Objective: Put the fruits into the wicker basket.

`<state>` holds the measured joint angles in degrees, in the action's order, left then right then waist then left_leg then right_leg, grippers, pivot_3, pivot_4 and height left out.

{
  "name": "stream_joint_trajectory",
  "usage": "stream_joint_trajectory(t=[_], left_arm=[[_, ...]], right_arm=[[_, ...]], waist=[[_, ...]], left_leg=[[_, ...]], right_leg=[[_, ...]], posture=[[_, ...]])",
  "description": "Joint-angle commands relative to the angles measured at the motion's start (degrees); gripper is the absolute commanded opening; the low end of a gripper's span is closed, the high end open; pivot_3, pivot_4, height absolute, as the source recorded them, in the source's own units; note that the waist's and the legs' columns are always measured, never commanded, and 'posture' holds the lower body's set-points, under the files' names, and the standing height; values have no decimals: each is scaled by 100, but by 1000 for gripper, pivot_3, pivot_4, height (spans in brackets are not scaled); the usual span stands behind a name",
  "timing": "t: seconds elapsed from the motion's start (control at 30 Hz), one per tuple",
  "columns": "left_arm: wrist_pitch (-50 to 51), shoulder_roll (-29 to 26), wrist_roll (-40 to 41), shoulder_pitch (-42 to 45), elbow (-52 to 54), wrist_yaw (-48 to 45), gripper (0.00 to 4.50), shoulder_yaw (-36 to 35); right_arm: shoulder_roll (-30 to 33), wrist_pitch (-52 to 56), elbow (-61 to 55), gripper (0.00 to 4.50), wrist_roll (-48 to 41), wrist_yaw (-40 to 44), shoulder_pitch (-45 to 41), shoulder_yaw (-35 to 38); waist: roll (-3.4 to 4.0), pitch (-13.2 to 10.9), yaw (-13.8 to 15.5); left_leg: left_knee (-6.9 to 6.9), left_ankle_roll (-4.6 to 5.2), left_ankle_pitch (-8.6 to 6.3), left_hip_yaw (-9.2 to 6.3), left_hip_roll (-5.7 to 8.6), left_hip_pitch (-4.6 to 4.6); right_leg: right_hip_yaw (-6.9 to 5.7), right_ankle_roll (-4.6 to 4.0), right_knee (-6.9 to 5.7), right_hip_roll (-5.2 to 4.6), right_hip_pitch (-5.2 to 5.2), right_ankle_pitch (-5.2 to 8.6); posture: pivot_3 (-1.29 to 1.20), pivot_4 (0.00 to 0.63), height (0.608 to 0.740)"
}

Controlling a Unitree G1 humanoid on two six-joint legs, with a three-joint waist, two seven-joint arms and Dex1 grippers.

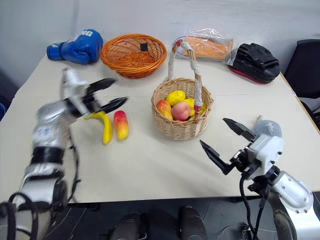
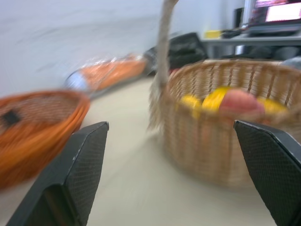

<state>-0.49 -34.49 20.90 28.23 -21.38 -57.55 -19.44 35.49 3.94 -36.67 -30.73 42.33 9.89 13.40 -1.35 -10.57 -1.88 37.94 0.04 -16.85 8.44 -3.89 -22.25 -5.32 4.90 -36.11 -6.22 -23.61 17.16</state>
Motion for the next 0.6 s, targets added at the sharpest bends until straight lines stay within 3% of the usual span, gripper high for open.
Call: stream_joint_trajectory(t=[0.03,0.17,0.33,0.47,0.6], left_arm=[[288,-328,343,-1062,986,518,4468,-989],[521,-595,455,-2599,1219,715,4468,-1920],[756,-888,509,-3554,1376,792,4468,-2435],[1449,-1056,741,-3919,2440,974,4468,-2532],[3158,-1263,1562,-3543,3553,1527,4468,-2110]], right_arm=[[9,-146,-185,4500,127,239,-42,-324],[-162,-145,-53,4500,184,241,-232,-691],[-258,-93,124,4500,214,317,-525,-939],[-235,-20,241,4500,145,349,-663,-890],[-191,14,376,4500,139,447,-713,-892]], waist=[[-15,-3,34],[-30,1,149],[-33,3,238],[-39,6,233],[-32,3,221]], left_leg=[[1,0,-2,-4,-5,-3],[9,45,-28,-16,6,-5],[10,35,-48,-21,12,-2],[7,19,-57,-22,6,-4],[4,27,-51,-22,7,-6]], right_leg=[[-3,0,5,-2,1,0],[-21,10,9,-33,9,-6],[-25,6,16,-58,13,-9],[-34,-5,16,-87,11,-7],[-35,-6,14,-86,10,-6]], posture=[[0,150,740],[0,150,740],[0,150,740],[0,150,740],[0,150,740]])
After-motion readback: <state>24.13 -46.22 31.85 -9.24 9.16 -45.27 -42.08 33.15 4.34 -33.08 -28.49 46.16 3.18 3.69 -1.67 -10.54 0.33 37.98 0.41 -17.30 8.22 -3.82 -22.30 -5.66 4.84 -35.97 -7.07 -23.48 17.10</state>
